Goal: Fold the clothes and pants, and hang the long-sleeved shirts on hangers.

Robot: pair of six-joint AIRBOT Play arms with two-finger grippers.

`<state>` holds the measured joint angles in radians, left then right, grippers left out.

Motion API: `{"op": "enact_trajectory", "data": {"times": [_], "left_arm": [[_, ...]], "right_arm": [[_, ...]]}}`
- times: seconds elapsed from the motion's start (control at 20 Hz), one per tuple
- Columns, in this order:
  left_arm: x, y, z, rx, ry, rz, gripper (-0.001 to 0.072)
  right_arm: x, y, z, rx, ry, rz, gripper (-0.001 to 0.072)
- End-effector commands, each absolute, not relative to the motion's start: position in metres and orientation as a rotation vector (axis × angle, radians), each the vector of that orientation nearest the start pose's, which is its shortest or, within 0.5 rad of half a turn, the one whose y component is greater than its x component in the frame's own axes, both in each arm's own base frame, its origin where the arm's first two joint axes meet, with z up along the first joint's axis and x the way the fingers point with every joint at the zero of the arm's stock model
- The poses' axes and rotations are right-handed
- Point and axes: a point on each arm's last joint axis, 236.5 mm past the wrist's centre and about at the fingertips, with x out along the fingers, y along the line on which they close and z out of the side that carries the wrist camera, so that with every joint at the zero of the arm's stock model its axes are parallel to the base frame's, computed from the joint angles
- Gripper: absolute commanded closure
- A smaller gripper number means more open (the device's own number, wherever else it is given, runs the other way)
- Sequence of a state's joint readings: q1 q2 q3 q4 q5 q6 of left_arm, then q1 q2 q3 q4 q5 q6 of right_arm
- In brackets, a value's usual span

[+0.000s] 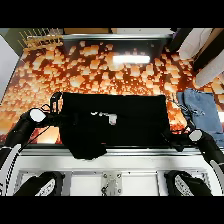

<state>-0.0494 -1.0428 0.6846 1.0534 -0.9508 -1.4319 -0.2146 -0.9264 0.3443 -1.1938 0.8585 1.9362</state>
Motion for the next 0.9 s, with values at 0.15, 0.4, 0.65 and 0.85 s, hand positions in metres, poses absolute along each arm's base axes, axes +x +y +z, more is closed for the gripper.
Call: {"op": "enact_trajectory", "data": {"times": [0.15, 0.4, 0.65, 0.85], "left_arm": [[0.272, -0.076, -0.042, -0.485, 1.404, -0.227, 0.0258], [0.189, -0.040, -0.095, -0.532, 1.669, -0.094, 0.0257], [0.165, -0.045, -0.120, -0.540, 1.723, -0.043, 0.0257], [0.157, -0.059, -0.132, -0.487, 1.791, -0.063, 0.0257]], "right_arm": [[0.231, 0.016, -0.111, 0.801, 1.306, -0.338, 0.0697], [0.233, 0.017, -0.106, 0.779, 1.290, -0.310, 0.0697], [0.233, 0.017, -0.106, 0.778, 1.290, -0.310, 0.0697], [0.233, 0.017, -0.106, 0.777, 1.290, -0.309, 0.0697]]}}
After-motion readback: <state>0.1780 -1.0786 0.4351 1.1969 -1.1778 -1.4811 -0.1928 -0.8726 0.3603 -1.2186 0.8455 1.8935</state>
